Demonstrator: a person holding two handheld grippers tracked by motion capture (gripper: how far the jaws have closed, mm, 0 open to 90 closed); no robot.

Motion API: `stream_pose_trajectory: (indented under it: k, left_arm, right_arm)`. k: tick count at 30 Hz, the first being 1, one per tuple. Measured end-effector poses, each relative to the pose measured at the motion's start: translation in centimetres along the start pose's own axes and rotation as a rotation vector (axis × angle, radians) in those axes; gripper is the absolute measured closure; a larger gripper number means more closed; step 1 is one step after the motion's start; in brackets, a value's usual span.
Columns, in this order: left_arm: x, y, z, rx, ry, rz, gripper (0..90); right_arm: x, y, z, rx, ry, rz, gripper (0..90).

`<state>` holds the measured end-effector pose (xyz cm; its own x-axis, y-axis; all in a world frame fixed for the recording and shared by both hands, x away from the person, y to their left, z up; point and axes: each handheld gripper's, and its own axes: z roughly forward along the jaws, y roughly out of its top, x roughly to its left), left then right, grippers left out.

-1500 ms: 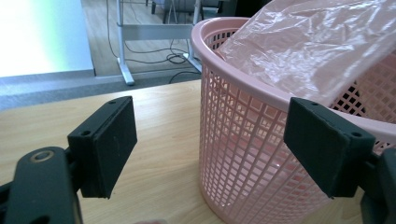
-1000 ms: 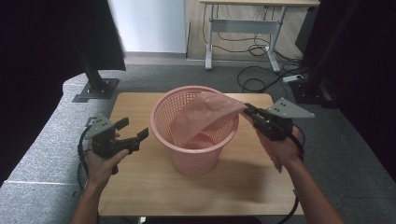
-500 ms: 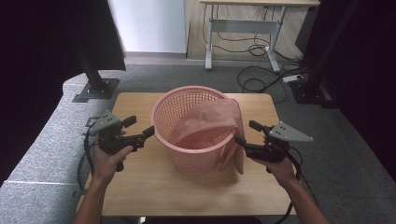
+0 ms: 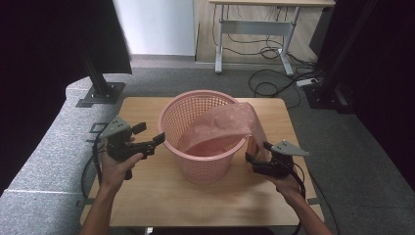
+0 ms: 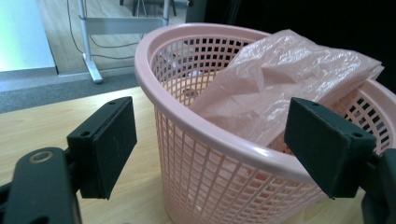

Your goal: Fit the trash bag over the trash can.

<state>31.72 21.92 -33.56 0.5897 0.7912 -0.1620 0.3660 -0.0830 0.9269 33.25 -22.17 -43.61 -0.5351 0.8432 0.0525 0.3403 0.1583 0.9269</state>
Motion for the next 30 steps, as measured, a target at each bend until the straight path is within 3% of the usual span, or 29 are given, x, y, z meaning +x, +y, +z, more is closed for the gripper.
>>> stream_pose_trajectory:
  k: [2, 3, 4, 5, 6, 7, 8, 9, 10, 12, 17, 19, 20, 23, 24, 26, 30]
  left_arm:
    - [0.1, -0.1, 0.0, -0.003, -0.008, -0.005, 17.1]
    - [0.2, -0.1, 0.0, -0.006, -0.013, -0.011, 17.2]
    - [0.2, -0.1, 0.0, -0.006, -0.013, -0.011, 17.2]
    - [0.1, -0.1, -0.2, -0.006, -0.011, -0.001, 17.2]
    - [0.0, -0.1, -0.3, -0.006, -0.013, 0.005, 17.3]
    - [0.0, -0.1, -0.3, -0.006, -0.013, 0.005, 17.3]
    - [0.0, -0.1, -0.4, -0.007, -0.013, 0.009, 17.3]
    - [0.0, -0.1, -0.5, -0.008, -0.015, 0.011, 17.5]
    - [0.0, -0.1, -0.5, -0.008, -0.015, 0.011, 17.5]
    - [0.1, -0.1, -0.5, -0.007, -0.018, 0.013, 17.6]
    - [-0.1, 0.2, -0.7, -0.017, -0.02, 0.02, 18.6]
    - [-0.2, 0.3, -0.7, -0.022, -0.021, 0.019, 18.9]
    - [-0.2, 0.3, -0.7, -0.027, -0.021, 0.017, 19.7]
    - [-0.2, 0.3, -0.6, -0.029, -0.023, 0.017, 20.2]
    - [-0.3, 0.3, -0.5, -0.027, -0.024, 0.017, 20.6]
    - [-0.4, 0.3, -0.4, -0.024, -0.031, 0.02, 20.7]
    - [-0.8, 0.5, -0.2, -0.022, -0.039, 0.041, 20.7]
  right_arm:
    - [-0.3, -0.4, 0.9, 0.019, -0.037, 0.001, 15.3]
    - [-0.8, -0.9, 1.7, 0.033, -0.078, -0.011, 22.7]
    - [-0.8, -0.9, 1.7, 0.033, -0.078, -0.011, 22.7]
    - [-1.2, -1.3, 2.0, 0.033, -0.076, -0.057, 44.1]
    - [-1.5, -1.4, 2.0, 0.03, -0.078, -0.072, 51.7]
    - [-1.8, -1.3, 1.9, 0.034, -0.07, -0.056, 58.9]
    - [-1.8, -1.3, 1.9, 0.034, -0.07, -0.056, 58.9]
    - [-2.3, -1.0, 1.4, 0.015, -0.068, -0.039, 74.5]
    - [-2.3, -1.0, 1.4, 0.015, -0.068, -0.039, 74.5]
    - [-2.9, -0.5, 0.6, -0.016, -0.062, -0.023, 83.3]
    - [-3.9, 2.1, -2.7, -0.151, -0.055, 0.018, 85.4]
    - [-3.9, 2.5, -3.0, -0.169, -0.054, 0.015, 85.4]
    - [-3.9, 3.7, -3.9, -0.203, -0.027, 0.011, 85.6]
    - [-3.7, 4.6, -4.4, -0.219, -0.017, -0.003, 86.3]
    - [-3.4, 5.9, -4.9, -0.24, 0.002, -0.019, 86.3]
    - [-3.3, 6.5, -5.0, -0.251, 0.009, -0.026, 86.4]
    - [-2.5, 9.3, -5.7, -0.296, 0.058, -0.059, 86.4]
